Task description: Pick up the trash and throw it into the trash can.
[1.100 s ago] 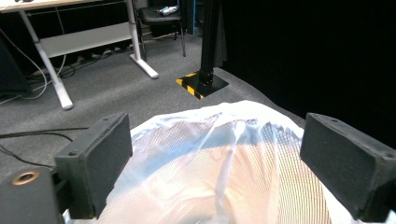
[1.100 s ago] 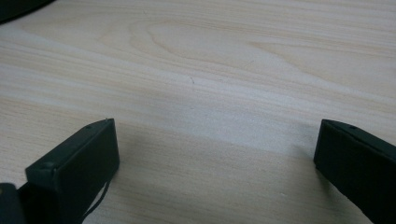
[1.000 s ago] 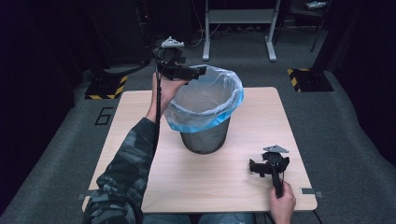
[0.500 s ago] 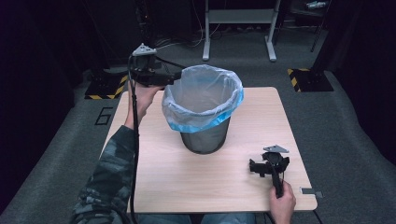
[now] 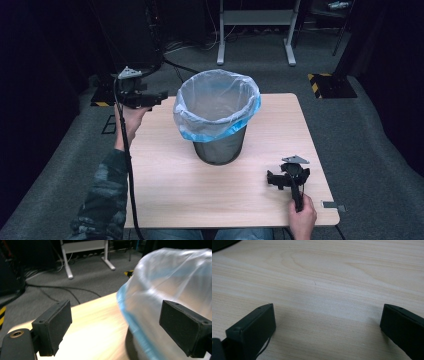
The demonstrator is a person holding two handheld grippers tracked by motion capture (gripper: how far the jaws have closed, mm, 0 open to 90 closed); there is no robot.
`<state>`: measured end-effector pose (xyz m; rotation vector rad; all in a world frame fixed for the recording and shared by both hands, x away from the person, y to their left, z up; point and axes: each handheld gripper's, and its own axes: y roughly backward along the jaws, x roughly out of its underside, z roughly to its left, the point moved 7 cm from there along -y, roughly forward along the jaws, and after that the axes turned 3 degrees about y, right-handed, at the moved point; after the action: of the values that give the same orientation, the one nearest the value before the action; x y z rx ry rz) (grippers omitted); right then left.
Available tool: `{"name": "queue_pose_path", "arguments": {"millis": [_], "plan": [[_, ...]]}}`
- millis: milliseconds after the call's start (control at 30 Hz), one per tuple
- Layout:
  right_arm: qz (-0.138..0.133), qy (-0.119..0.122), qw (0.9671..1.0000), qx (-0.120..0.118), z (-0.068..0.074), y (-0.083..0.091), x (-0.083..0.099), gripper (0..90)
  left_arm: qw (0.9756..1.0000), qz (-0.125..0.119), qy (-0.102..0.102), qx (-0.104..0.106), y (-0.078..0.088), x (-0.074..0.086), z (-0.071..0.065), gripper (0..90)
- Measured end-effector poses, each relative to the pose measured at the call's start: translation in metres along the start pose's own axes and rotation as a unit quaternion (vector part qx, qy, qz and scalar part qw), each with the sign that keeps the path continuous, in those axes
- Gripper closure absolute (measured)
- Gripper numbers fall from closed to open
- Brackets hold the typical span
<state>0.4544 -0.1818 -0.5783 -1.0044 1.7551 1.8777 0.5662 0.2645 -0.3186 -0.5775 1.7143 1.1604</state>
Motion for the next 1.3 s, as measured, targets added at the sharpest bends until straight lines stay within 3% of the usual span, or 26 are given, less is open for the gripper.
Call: {"name": "queue_pose_path", "arguments": {"millis": [167,533,800,867,1033,1167,1300], "plan": [[0.0,0.0,1.0,0.0,0.0,0.0,0.0,0.0,0.9994,0.019,0.024,-0.015,-0.005,0.03,0.021,10.9],[0.0,0.0,1.0,0.0,0.0,0.0,0.0,0.0,0.9956,0.058,0.045,-0.058,-0.024,0.098,0.052,10.9],[0.0,0.0,1.0,0.0,0.0,0.0,0.0,0.0,0.9904,0.091,0.068,-0.08,-0.037,0.154,0.071,10.6],[0.0,0.0,1.0,0.0,0.0,0.0,0.0,0.0,0.9887,0.102,0.062,-0.09,-0.039,0.169,0.076,10.9],[0.0,0.0,1.0,0.0,0.0,0.0,0.0,0.0,0.9839,0.123,0.083,-0.101,-0.047,0.206,0.085,10.2],[0.0,0.0,1.0,0.0,0.0,0.0,0.0,0.0,0.9814,0.133,0.08,-0.113,-0.051,0.226,0.09,8.4],[0.0,0.0,1.0,0.0,0.0,0.0,0.0,0.0,0.9794,0.149,0.066,-0.119,-0.056,0.243,0.092,4.4]]}}
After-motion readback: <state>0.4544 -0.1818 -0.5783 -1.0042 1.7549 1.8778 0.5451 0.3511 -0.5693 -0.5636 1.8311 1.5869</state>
